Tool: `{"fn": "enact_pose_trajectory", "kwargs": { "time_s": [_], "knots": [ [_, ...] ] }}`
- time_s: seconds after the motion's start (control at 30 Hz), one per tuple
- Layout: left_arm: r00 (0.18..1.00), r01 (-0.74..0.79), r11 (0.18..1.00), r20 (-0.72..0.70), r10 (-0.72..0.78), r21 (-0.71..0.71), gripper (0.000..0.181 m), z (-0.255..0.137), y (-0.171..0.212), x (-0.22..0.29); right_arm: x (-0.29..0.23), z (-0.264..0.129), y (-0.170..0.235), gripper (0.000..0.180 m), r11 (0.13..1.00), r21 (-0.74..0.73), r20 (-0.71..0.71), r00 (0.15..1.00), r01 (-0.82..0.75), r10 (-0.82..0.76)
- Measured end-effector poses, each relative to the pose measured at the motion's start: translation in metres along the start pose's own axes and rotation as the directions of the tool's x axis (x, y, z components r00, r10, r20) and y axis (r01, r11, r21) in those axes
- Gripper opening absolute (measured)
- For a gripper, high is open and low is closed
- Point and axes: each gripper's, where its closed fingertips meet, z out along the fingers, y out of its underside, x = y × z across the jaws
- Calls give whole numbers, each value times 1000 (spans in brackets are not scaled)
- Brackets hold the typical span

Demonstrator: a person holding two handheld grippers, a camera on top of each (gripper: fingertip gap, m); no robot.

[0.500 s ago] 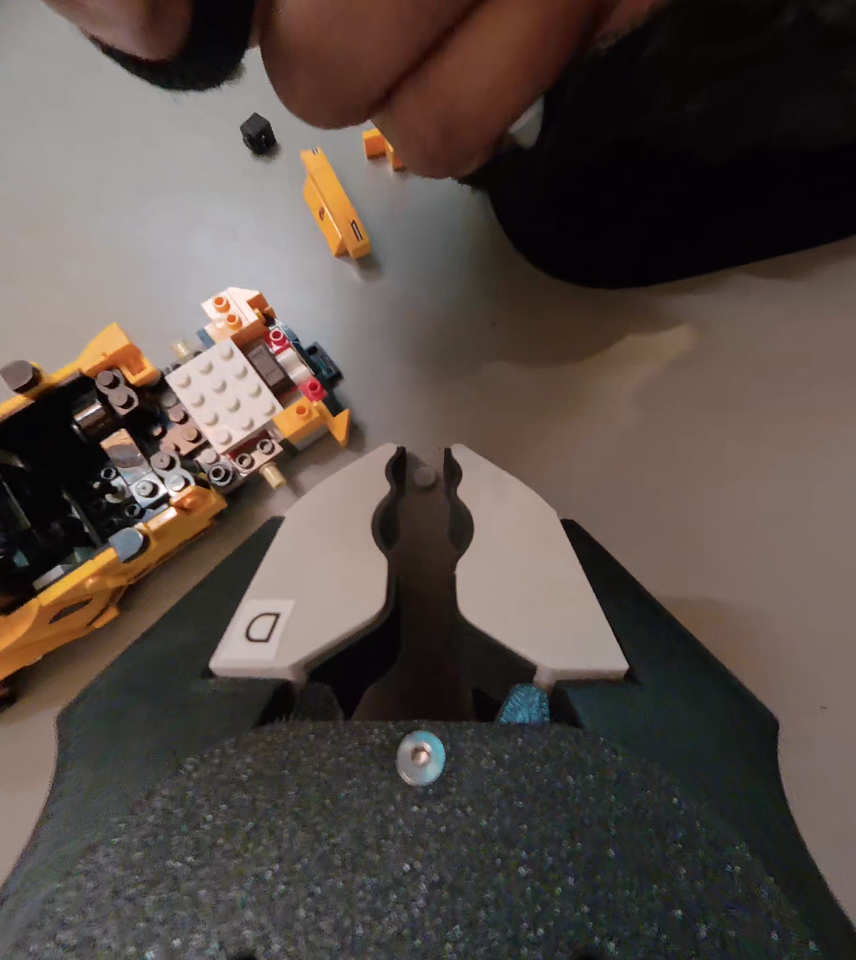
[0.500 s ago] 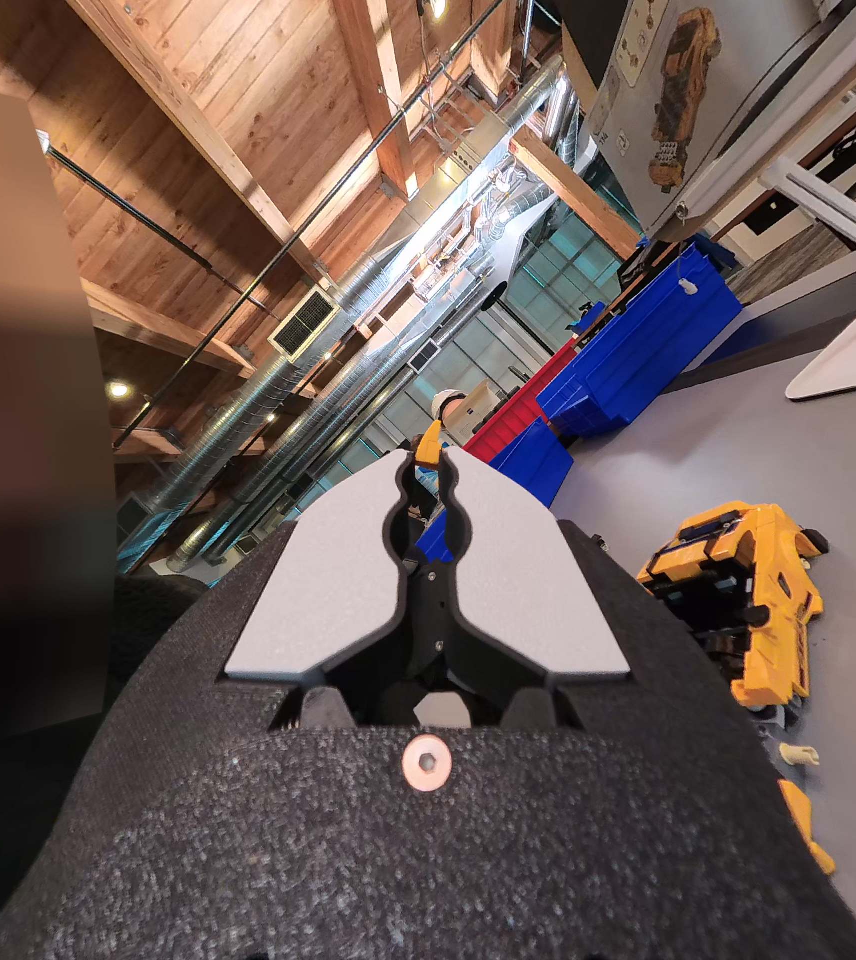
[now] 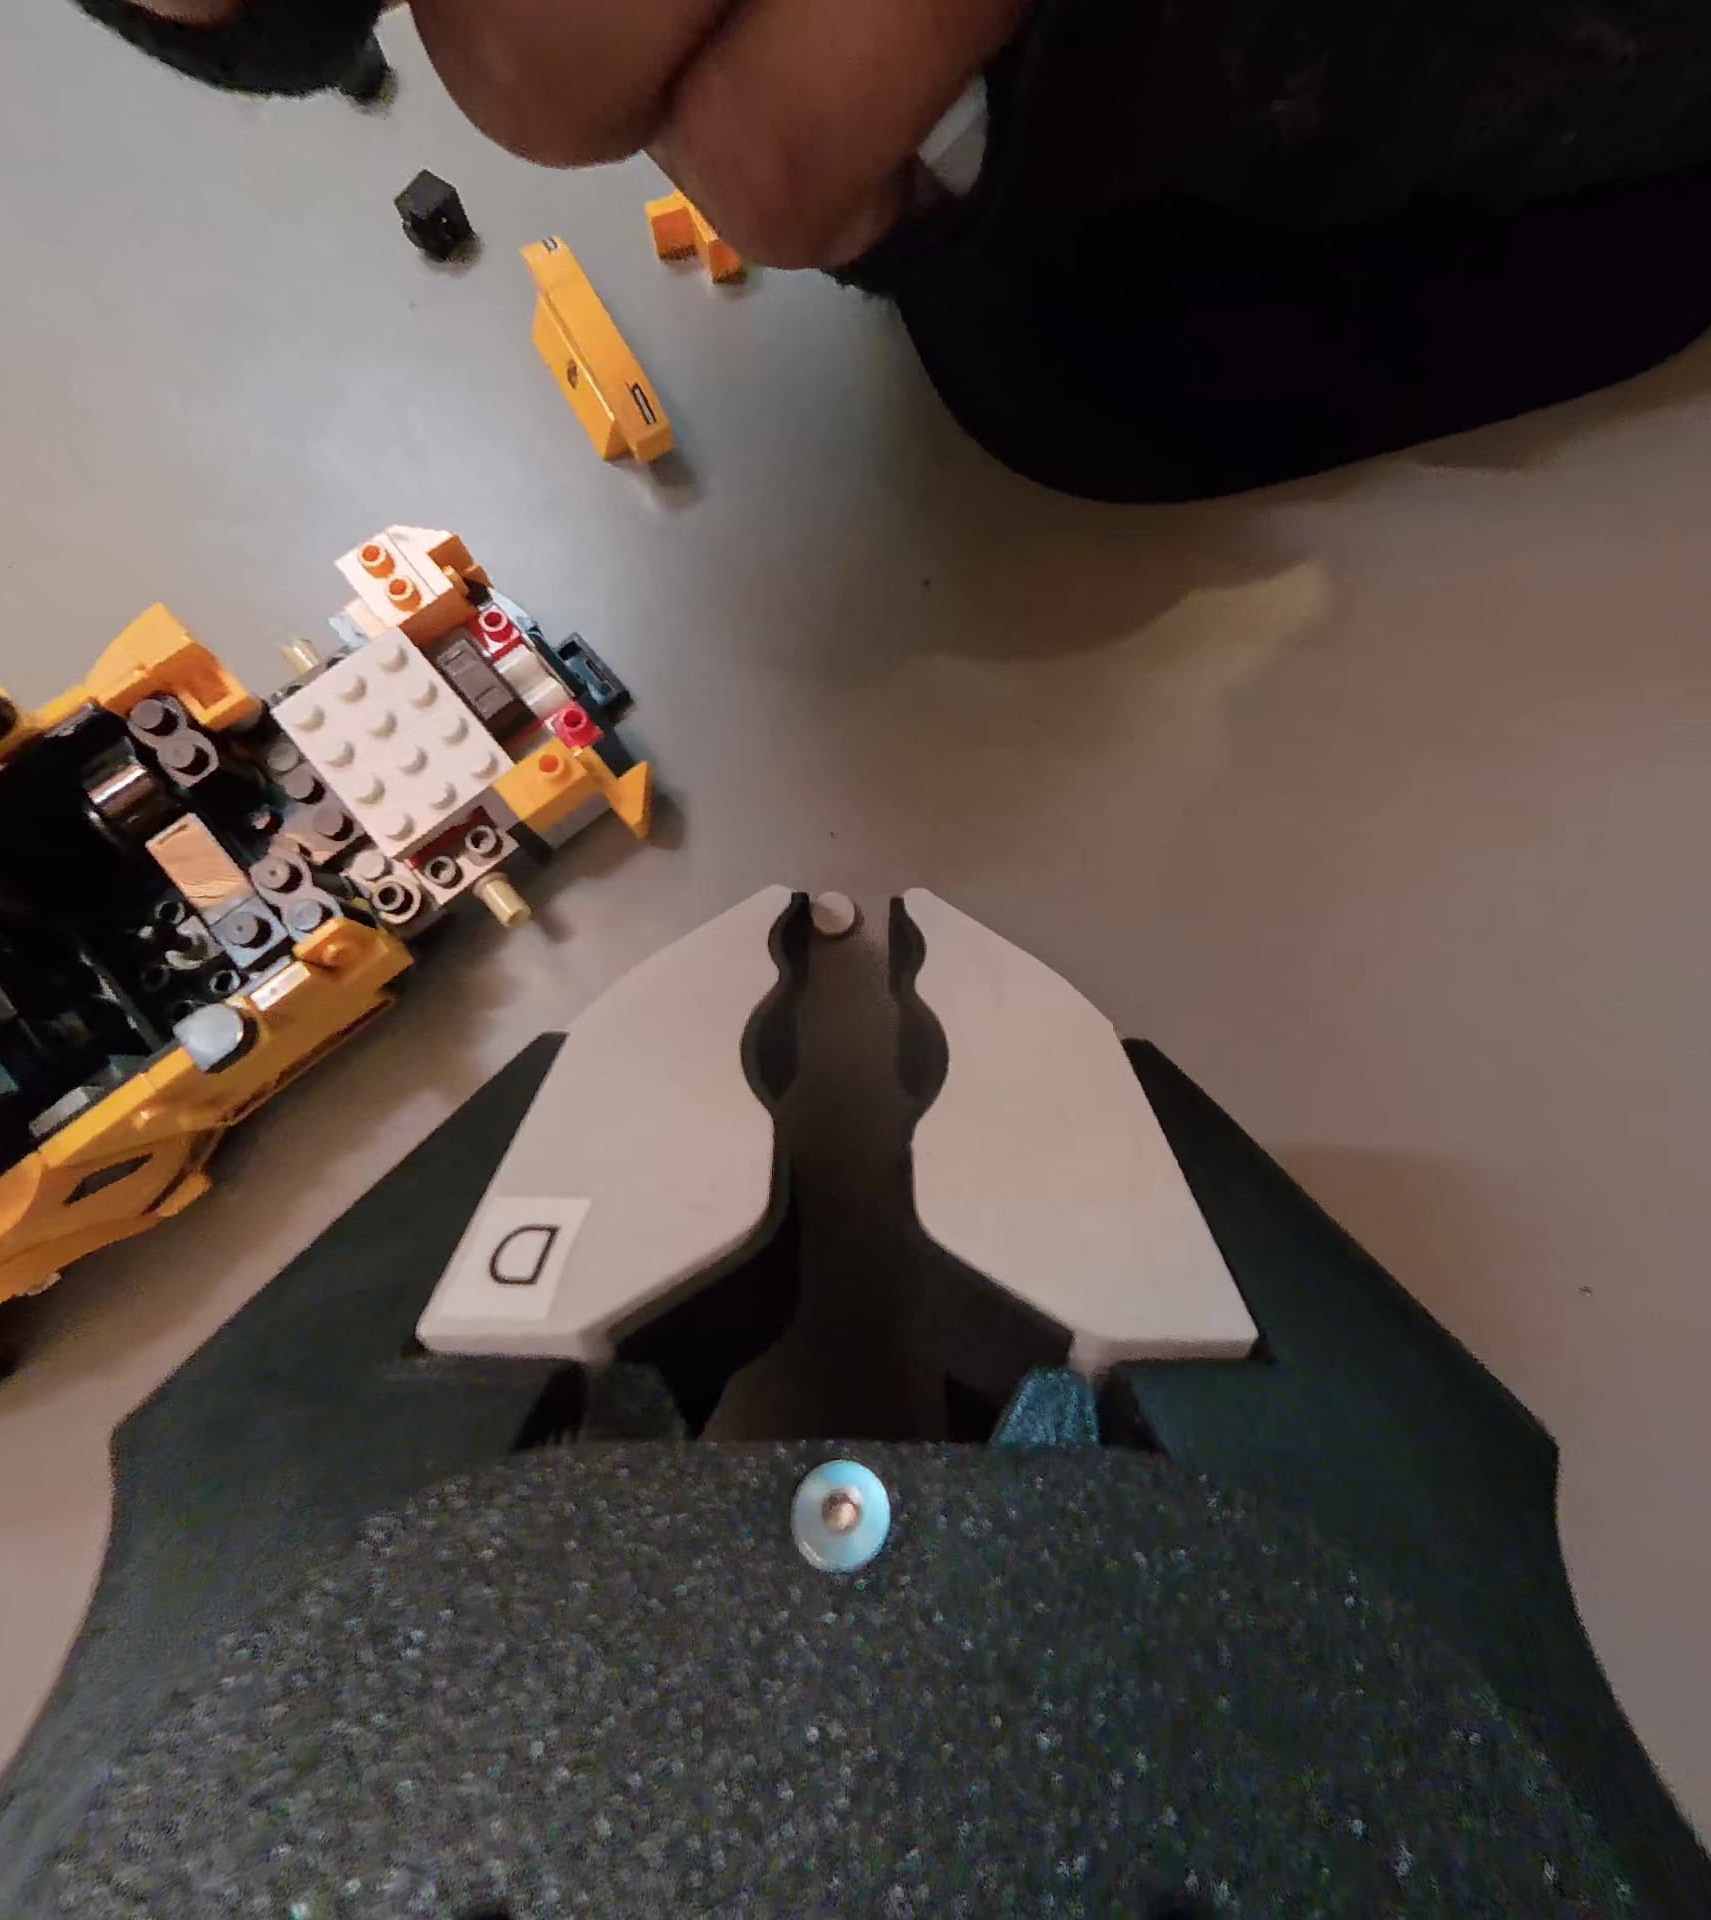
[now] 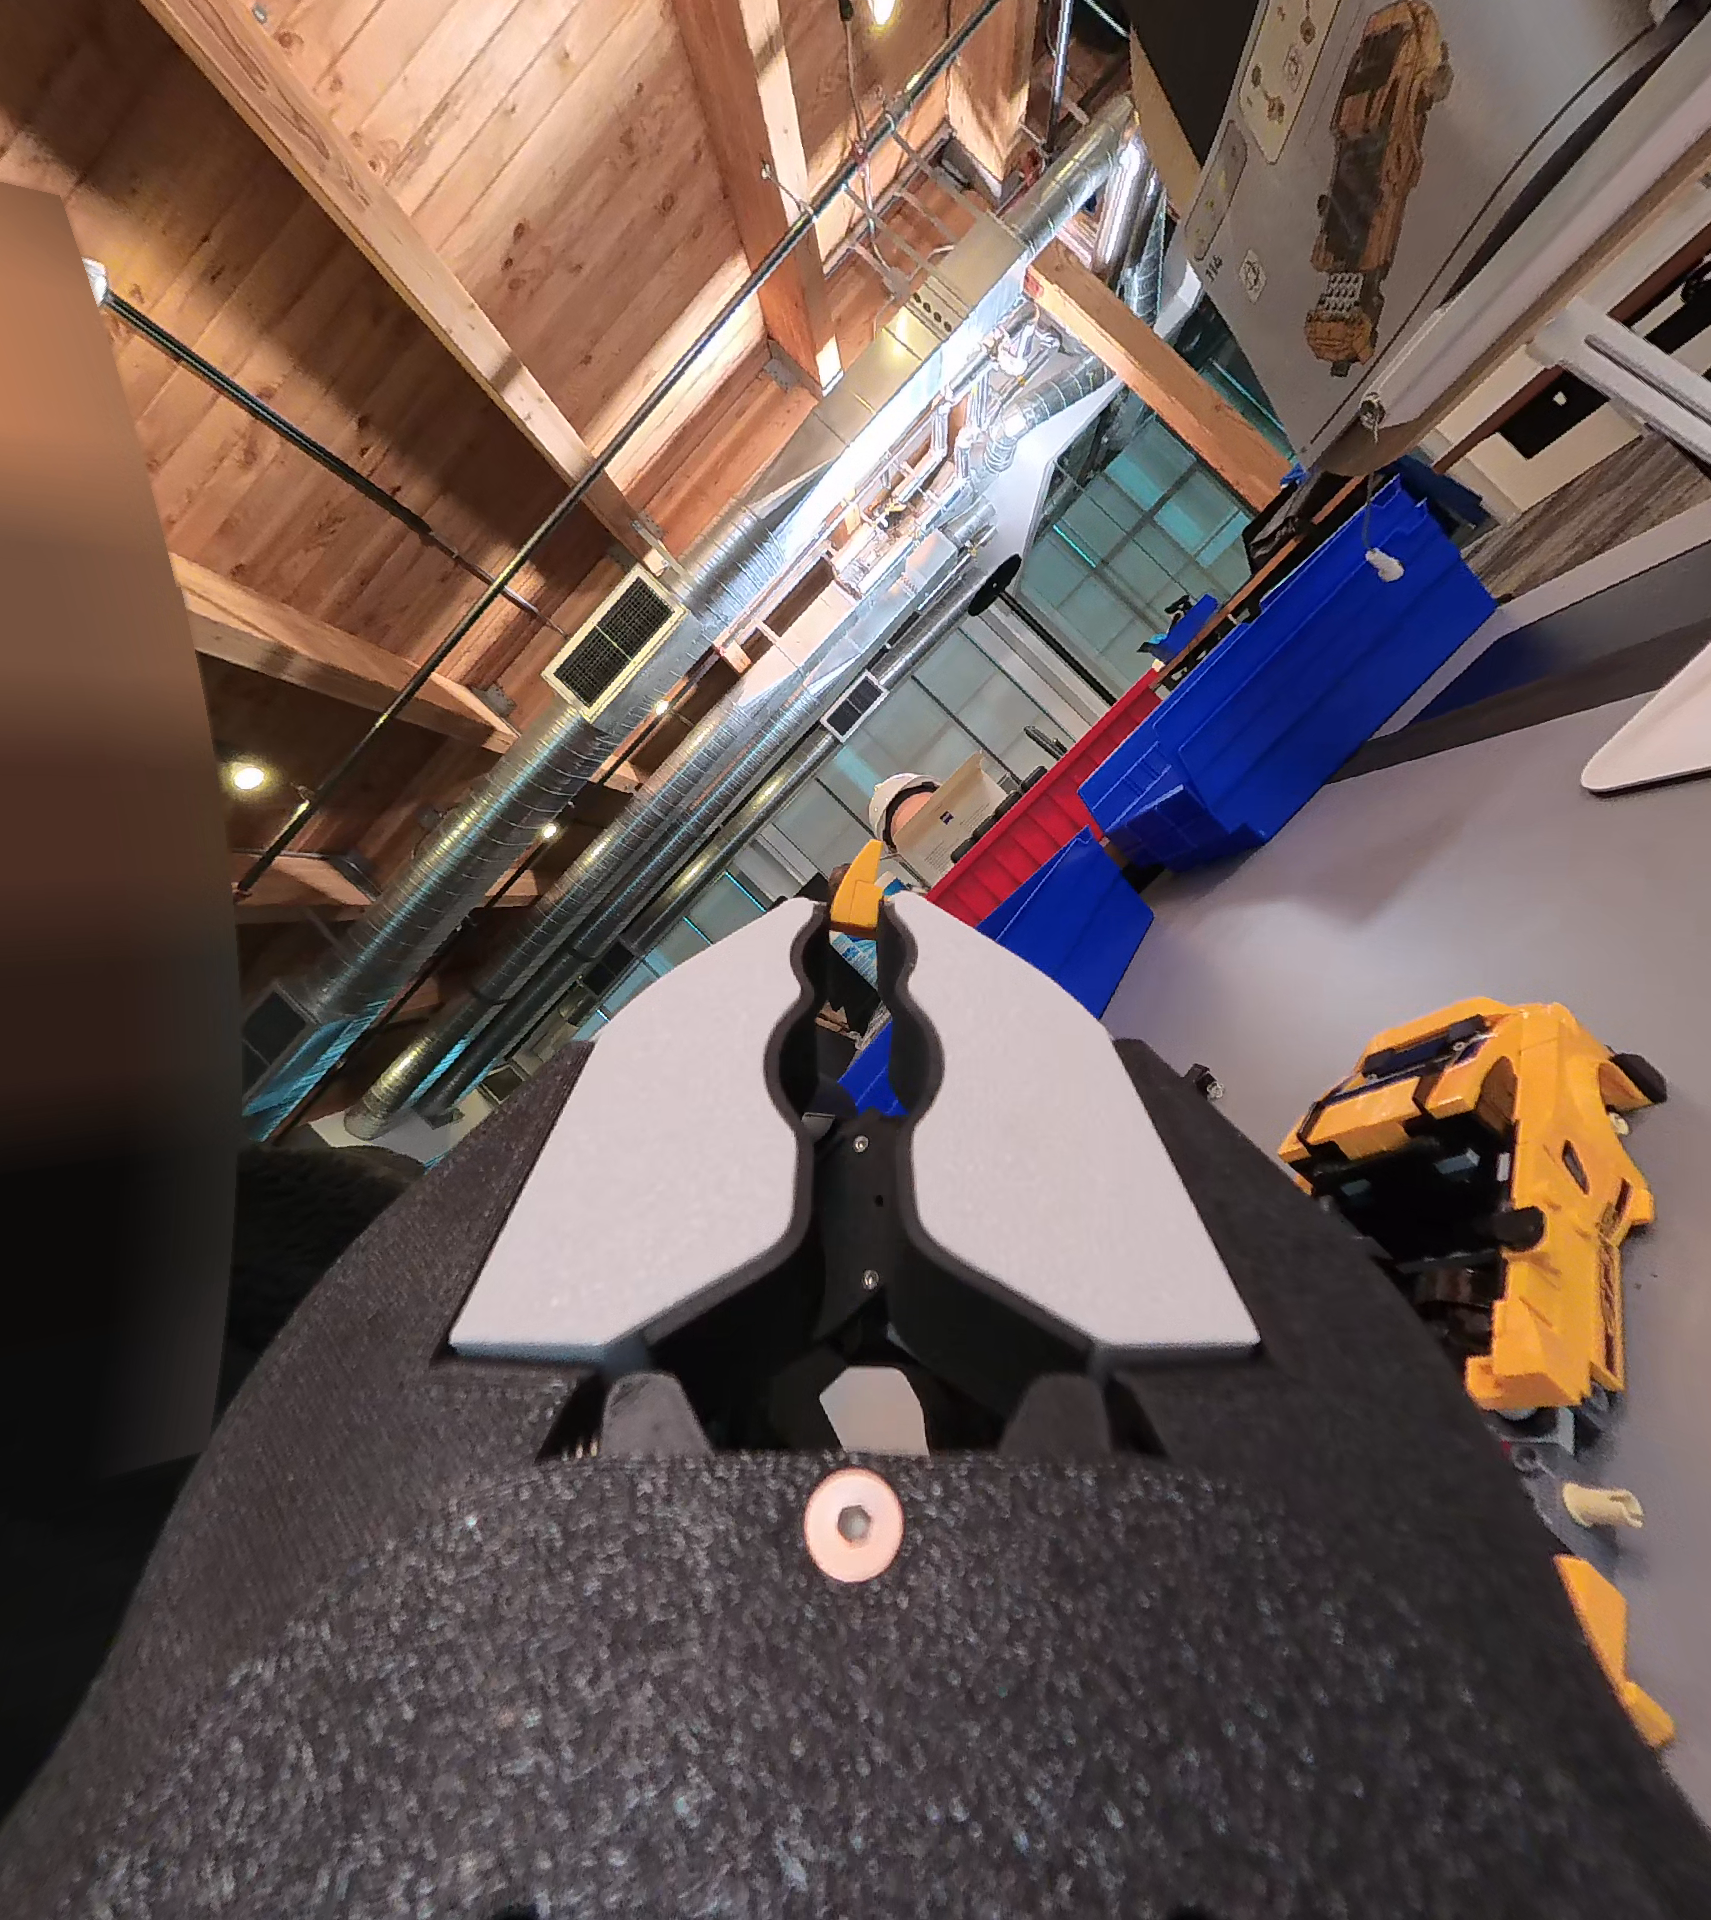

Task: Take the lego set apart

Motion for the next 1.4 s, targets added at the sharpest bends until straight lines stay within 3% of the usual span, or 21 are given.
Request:
{"fn": "enact_pose_trajectory", "kwargs": {
  "time_s": [0.33,0.43,0.63,0.8,0.93,1.1,1.23,1.33,1.4],
  "knots": [
    [999,-25,999,43,26,-24,7,-4,2,-5,0,1,2,8,1000,-10,4,1000,0,1],
    [998,-2,999,71,0,39,7,-17,-9,-12,-3,1,2,8,1000,-15,6,1000,12,-12],
    [959,31,987,274,-73,155,7,-66,-17,-47,-3,0,0,8,999,-9,-4,999,33,-33],
    [836,55,949,505,-213,309,7,-151,-4,-81,-1,-1,0,8,998,-13,-21,998,56,-56],
    [620,82,888,675,-400,452,7,-252,39,-102,-2,0,1,8,998,-17,-19,998,60,-60],
    [295,249,826,772,-562,506,8,-353,148,-100,-4,1,3,8,998,-22,-11,998,54,-54],
    [255,452,726,705,-662,519,7,-361,222,-91,-4,2,5,9,999,-27,-4,999,46,-47],
    [243,498,723,723,-647,479,7,-356,253,-89,-3,3,6,8,998,-31,-8,999,47,-47],
    [243,466,763,764,-597,448,7,-357,258,-89,-2,2,7,8,998,-32,-14,999,48,-49]
  ]
}}
